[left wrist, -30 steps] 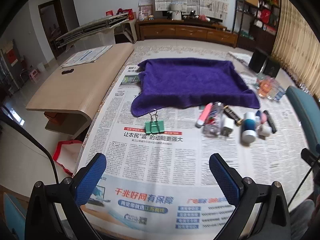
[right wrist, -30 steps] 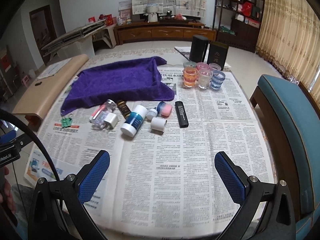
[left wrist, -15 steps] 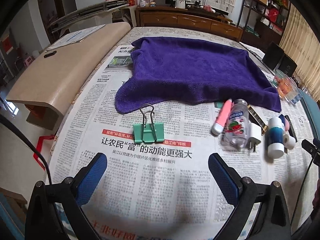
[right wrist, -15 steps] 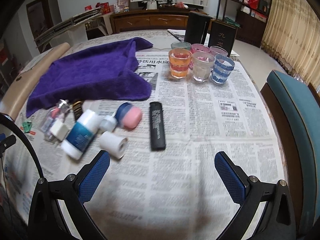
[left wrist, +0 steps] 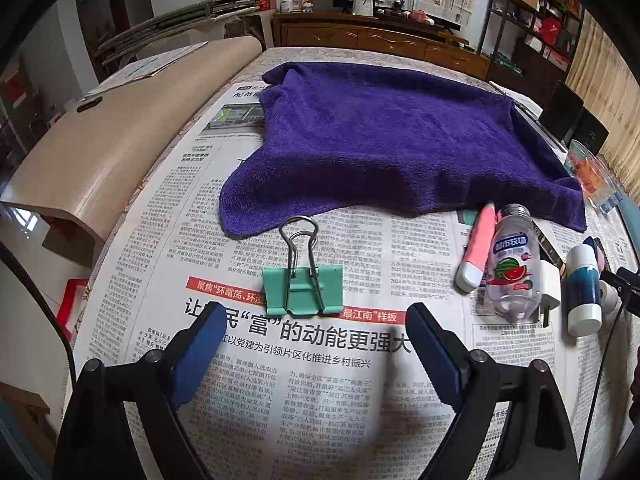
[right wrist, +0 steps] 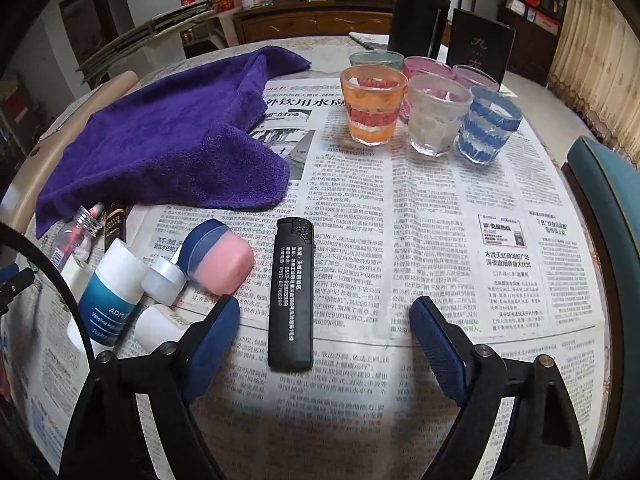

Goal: Organize rigid objects
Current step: 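Grasp the green binder clip with the left tool while the right tool grasps the black lighter, then carry the clip and lighter onto the purple towel and open both tools, then grasp the pink marker with the left tool while the right tool grasps the white tape roll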

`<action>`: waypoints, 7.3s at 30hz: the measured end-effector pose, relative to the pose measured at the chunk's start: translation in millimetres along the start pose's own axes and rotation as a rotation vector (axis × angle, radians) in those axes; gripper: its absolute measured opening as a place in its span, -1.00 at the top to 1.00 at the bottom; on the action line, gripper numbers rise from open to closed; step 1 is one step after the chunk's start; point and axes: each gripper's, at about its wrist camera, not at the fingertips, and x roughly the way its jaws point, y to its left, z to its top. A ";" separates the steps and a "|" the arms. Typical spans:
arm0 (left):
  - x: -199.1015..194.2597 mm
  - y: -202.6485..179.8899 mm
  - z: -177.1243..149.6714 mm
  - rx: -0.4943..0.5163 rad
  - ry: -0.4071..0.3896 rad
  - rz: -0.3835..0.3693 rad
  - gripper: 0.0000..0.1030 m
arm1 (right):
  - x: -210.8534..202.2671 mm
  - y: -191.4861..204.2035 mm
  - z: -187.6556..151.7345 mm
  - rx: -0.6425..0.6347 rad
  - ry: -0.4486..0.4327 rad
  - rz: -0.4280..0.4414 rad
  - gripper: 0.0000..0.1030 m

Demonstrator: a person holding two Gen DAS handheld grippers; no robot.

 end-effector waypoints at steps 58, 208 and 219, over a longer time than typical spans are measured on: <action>-33.9 0.6 25.9 0.016 -0.183 -0.084 0.23 | -34.3 10.7 9.6 -0.006 -0.087 0.115 0.58; 26.1 -99.2 37.3 0.402 0.003 -0.362 0.68 | -23.4 42.6 -27.2 -0.303 -0.024 0.219 -0.17; 25.6 -97.5 37.1 0.395 0.006 -0.356 0.68 | -24.8 60.0 -28.0 -0.369 -0.049 0.209 0.32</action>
